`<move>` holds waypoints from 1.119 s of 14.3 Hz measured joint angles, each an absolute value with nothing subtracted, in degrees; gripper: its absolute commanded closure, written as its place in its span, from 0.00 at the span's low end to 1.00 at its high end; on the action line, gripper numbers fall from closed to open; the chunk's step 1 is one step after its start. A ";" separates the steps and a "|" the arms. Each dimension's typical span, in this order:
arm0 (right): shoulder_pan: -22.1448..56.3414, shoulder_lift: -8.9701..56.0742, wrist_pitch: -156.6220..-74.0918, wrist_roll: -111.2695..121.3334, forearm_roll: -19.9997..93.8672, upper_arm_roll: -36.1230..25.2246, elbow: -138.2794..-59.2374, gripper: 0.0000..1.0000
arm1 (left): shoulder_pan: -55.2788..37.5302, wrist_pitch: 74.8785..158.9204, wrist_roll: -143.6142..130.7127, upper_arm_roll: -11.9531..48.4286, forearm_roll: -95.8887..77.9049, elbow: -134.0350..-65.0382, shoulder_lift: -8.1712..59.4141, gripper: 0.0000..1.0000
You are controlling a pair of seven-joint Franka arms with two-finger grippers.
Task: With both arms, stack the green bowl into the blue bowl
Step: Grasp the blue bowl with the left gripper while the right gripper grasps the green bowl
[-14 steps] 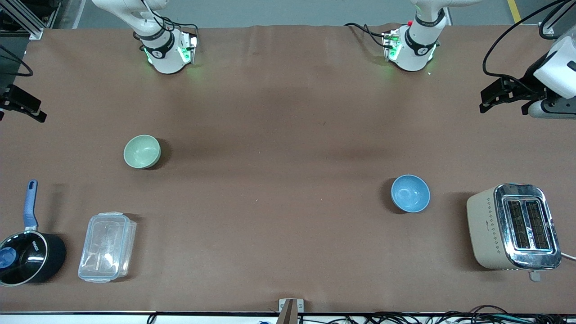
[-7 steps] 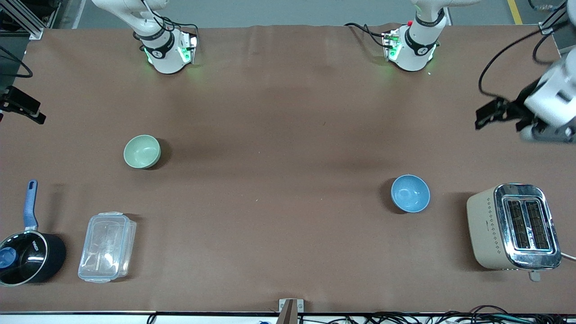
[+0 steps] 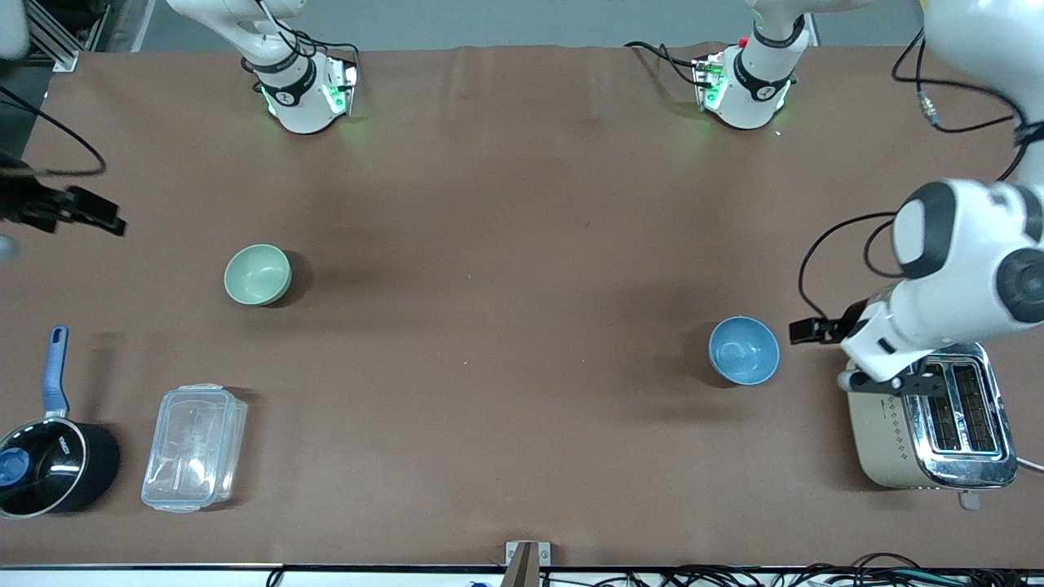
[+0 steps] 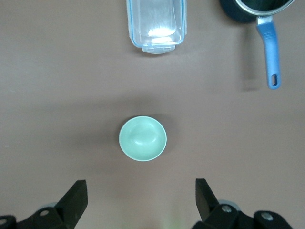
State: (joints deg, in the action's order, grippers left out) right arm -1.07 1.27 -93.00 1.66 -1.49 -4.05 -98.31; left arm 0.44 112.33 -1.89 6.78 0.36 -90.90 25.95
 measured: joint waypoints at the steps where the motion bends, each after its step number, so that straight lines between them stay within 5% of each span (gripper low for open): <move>1: -1.07 1.78 -96.85 1.66 -2.22 -4.10 -102.76 0.00 | 0.52 116.45 -1.89 6.78 0.38 -93.13 27.03 0.00; 3: -1.30 2.66 -106.50 1.66 -2.79 -4.29 -111.94 0.00 | 0.61 123.29 -1.89 6.78 0.40 -98.00 28.68 0.04; 7: -3.01 3.09 -125.80 1.75 -3.05 -4.39 -128.79 0.07 | 1.36 131.70 -1.89 6.77 0.41 -105.45 32.00 0.49; 11: -4.04 5.15 -133.89 2.38 -3.43 -4.39 -134.77 0.09 | 1.41 133.23 -1.88 6.83 0.41 -106.36 33.52 0.96; 14: -4.81 8.04 -142.64 2.55 -3.44 -4.40 -138.49 0.09 | 1.35 133.29 -1.88 7.16 0.41 -105.83 33.40 1.00; 16: -5.18 9.69 -150.12 2.59 -3.44 -4.40 -141.61 0.27 | 1.37 133.01 -1.94 8.24 0.41 -105.04 32.60 1.00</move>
State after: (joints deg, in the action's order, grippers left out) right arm -5.18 9.69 -150.12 2.59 -3.44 -4.40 -141.61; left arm 1.37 133.01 -1.94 8.24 0.41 -105.04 32.60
